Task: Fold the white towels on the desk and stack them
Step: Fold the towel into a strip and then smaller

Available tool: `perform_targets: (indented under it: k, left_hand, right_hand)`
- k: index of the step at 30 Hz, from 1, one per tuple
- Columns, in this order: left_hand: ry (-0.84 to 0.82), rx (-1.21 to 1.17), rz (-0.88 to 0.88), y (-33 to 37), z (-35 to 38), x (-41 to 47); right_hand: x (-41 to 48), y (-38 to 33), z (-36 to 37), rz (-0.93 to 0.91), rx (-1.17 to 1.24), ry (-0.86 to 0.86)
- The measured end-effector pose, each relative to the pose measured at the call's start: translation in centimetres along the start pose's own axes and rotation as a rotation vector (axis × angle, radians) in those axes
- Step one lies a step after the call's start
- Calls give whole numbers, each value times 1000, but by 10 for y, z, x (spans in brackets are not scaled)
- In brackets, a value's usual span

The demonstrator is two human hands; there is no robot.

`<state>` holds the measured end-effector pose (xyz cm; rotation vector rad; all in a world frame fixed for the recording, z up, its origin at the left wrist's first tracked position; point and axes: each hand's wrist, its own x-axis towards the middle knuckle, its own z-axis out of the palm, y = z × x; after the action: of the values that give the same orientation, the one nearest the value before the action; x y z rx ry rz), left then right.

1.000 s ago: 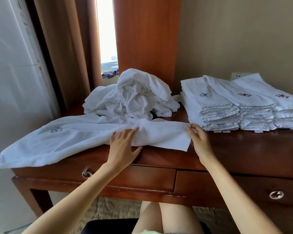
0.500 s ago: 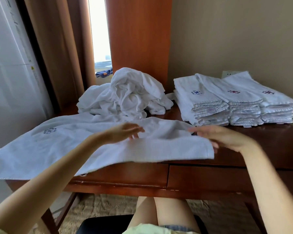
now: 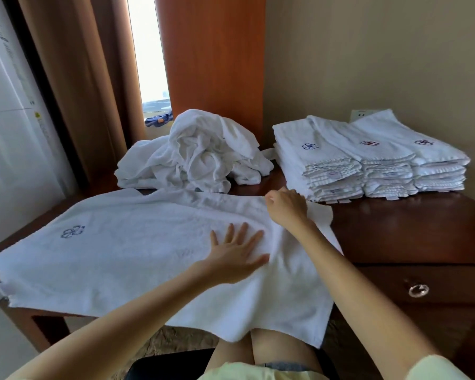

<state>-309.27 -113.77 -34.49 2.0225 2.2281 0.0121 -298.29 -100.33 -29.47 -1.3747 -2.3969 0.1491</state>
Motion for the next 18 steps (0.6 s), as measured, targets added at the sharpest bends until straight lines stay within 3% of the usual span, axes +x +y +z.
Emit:
perform_targets:
  k: [3,7,9,12,15,18]
  left_hand:
    - [13,-12,16,22,-4,1]
    - [296,-115,38,-17,-28,-1]
    - [324,-46,-89,-66,-38,-6]
    - [254,-39,-420,-157,-46,-22]
    - [134,-33,-551,-231,-43,-45]
    - [50,-18,-522,-257,-32,-57]
  right_hand:
    - [-4,16,21,27,13,-239]
    - [-1,61,27,-119,-12,-258]
    - [6,78,23,-163,-35,-317]
    - [19,92,21,-152,-98,-399]
    - [32,68,16,-133,-205,-271]
    - [39,-11,24,-195,18,-33]
